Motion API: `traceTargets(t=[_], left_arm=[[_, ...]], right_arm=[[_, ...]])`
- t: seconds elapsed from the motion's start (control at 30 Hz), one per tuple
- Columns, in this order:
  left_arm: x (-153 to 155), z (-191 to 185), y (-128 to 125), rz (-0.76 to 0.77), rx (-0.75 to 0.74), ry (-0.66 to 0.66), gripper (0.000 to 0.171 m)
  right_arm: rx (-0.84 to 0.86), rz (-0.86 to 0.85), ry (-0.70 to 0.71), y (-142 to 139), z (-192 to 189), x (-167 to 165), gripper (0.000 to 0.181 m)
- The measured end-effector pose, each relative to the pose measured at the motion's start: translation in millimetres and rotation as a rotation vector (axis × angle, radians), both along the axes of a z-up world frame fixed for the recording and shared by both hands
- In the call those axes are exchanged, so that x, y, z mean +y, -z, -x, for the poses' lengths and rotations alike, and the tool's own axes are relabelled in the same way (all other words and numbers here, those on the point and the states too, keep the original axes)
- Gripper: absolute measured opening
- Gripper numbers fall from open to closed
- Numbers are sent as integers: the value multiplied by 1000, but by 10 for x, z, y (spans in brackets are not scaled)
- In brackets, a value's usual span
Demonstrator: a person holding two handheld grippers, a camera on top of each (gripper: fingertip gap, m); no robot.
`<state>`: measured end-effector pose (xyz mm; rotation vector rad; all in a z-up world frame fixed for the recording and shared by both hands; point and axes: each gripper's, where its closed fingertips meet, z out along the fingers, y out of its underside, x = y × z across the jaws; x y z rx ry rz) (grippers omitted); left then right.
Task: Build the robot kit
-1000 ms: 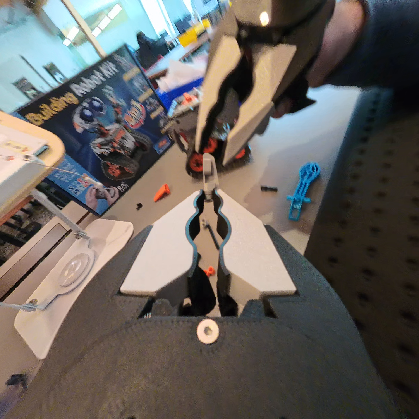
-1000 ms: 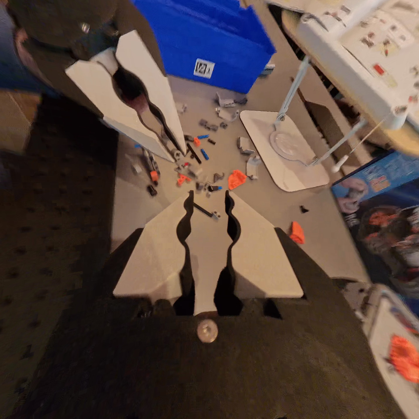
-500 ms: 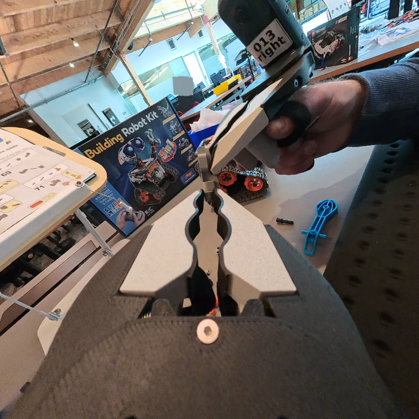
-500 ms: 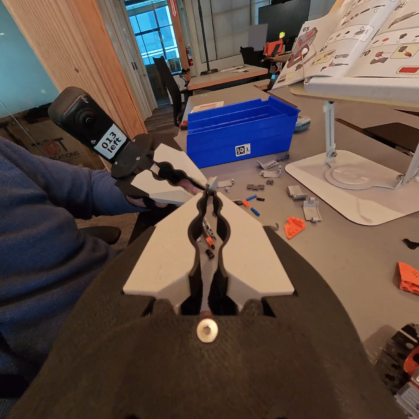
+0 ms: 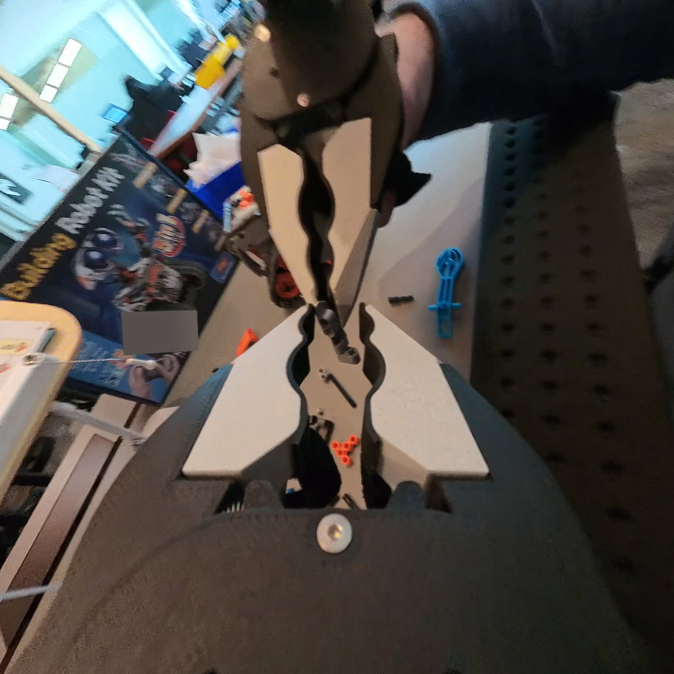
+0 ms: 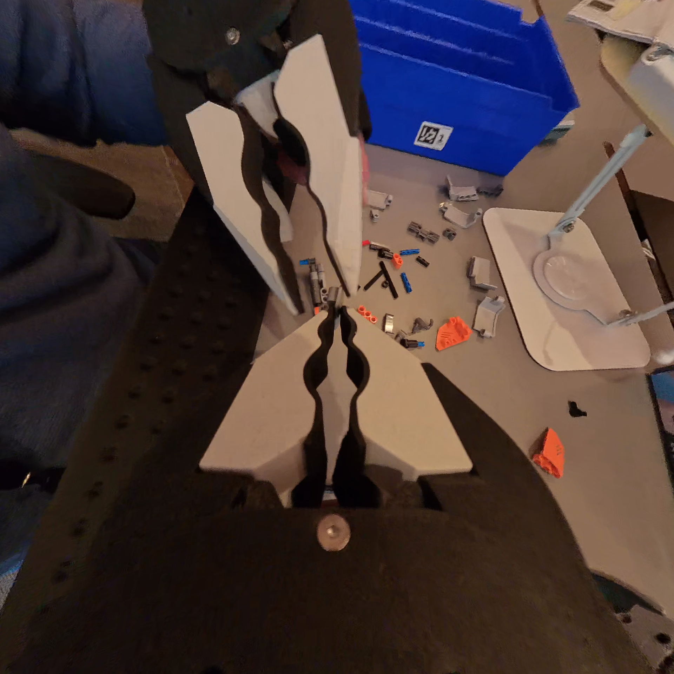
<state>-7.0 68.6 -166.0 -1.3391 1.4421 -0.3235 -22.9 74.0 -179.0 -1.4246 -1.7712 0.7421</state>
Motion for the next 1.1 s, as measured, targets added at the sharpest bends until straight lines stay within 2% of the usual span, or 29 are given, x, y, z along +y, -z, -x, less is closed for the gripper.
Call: traceTargets(t=[0.1,0.17,0.43,0.83,0.97,1.1], left_arm=[[13,2,62,4,50,17,15],[28,12,59,6,33,14,12],[80,33,-77,3,-161,-8,0],[163,115,-299,70,-399,-16,0],[188,189,-449,110,-525,-10,0],[230,236,-517,189,-623,9,0]], right_arm=[[-63,-46,-28,60,12,-18,0],[-67,-51,-29,55,14,0,0],[38,-27,-6,-48,45,66,1],[229,66,37,-257,65,139,0],[293,102,42,-331,40,147,0],[315,146,64,-319,32,187,10]])
